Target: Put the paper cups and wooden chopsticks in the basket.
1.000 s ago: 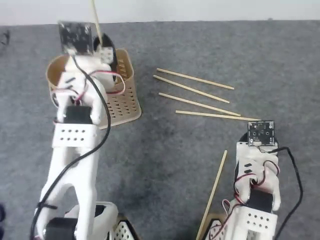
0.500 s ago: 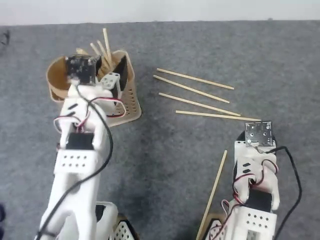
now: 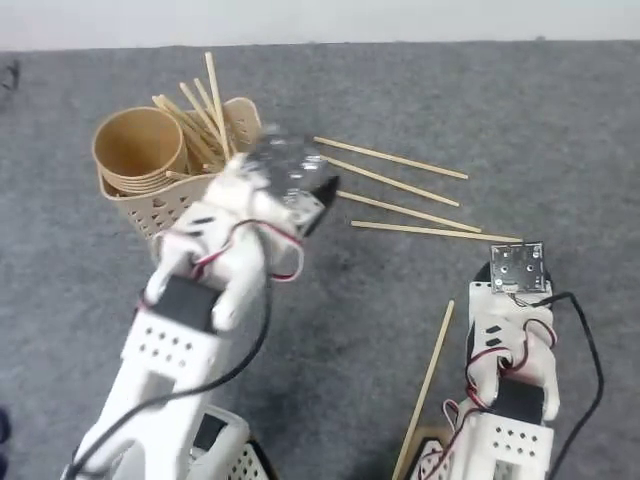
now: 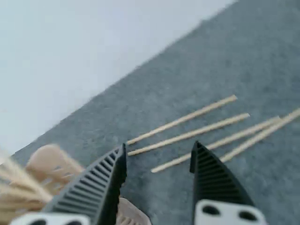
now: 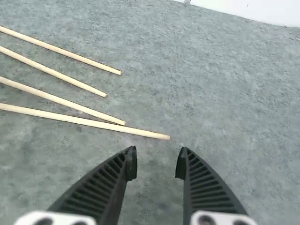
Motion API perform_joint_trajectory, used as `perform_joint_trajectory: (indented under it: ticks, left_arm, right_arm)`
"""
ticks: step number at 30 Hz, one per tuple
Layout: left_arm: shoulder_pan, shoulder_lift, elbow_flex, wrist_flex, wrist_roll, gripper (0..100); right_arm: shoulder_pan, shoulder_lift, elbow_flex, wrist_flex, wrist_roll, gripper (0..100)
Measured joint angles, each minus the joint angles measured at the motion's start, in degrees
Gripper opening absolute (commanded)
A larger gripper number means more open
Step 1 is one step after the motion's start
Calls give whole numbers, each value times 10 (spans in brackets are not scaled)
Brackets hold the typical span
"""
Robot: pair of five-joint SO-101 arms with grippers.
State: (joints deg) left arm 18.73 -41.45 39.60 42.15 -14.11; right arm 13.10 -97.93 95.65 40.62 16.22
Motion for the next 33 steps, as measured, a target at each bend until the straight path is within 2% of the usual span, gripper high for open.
perform_joint_trajectory:
  ticks: [2, 5, 9, 15, 21, 29, 33]
  left_arm:
    - [25, 63, -41, 32, -24, 213]
    - [62, 175, -93, 73, -37, 213]
    - [113, 305, -130, 92, 11, 213]
    - [203, 397, -156, 93, 173, 213]
    - [281, 427, -163, 94, 376, 213]
    - [323, 453, -142, 94, 410, 212]
    - [353, 470, -130, 94, 414, 163]
  right_arm:
    - [48, 0, -1, 0, -24, 147]
    - [135, 0, -2, -18, -120, 147]
    - [204, 0, -2, -40, -206, 147]
    - [211, 0, -2, -42, -215, 147]
    - [211, 0, -2, -42, -215, 147]
    - [212, 0, -2, -42, -215, 147]
    - [212, 0, -2, -42, -215, 147]
